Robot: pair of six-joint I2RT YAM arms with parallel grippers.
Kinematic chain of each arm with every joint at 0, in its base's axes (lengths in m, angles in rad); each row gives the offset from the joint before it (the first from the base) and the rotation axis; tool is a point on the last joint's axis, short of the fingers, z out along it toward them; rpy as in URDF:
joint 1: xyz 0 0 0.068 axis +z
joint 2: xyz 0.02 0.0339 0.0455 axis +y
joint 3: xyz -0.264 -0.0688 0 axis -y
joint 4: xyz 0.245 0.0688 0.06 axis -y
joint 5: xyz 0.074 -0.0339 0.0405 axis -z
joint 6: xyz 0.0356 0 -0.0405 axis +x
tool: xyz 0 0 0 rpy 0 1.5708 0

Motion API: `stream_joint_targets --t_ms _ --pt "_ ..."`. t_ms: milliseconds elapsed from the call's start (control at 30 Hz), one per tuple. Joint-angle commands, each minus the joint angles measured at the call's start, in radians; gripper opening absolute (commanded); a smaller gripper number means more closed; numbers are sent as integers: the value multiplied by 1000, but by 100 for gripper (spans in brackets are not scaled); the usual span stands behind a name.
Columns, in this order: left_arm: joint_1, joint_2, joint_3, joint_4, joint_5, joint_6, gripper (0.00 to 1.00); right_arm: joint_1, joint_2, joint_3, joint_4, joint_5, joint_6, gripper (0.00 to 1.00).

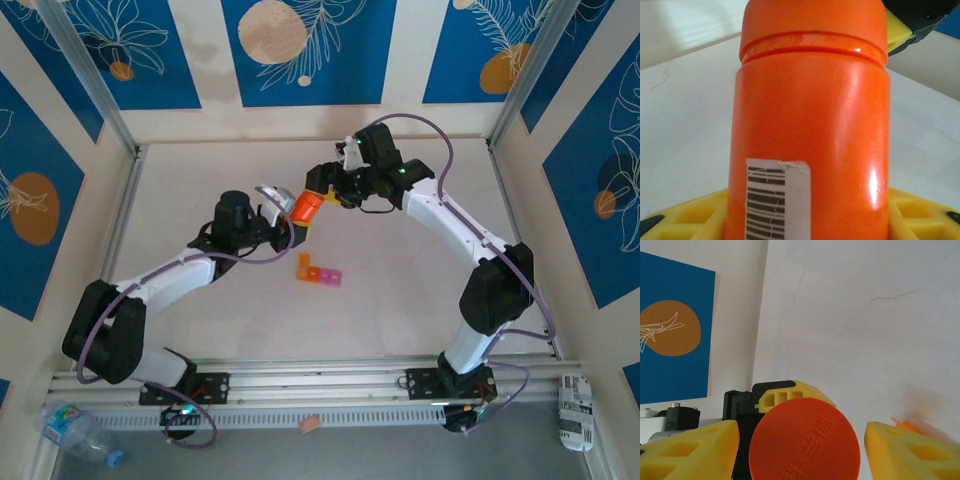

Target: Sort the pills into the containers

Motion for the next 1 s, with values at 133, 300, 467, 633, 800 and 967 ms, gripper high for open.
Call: stream_joint_targets --t_ms 133,300,467,633,800,967 --pt "-15 12 44 22 5 7 0 15 8 -8 9 -42 -12 63" --pt "-15 13 48 24 4 5 0 14 5 -24 20 -51 -17 48" --pt "-14 6 48 37 15 -11 0 6 -9 -59 70 -99 -52 38" --pt "-9 -10 58 53 100 -68 0 -22 -43 -114 163 -199 -250 36" --pt "-2 -8 58 148 225 -199 0 -73 -85 -196 267 -361 -390 37" --pt "-2 -5 63 158 213 -210 0 -102 -106 -188 254 -401 -377 55"
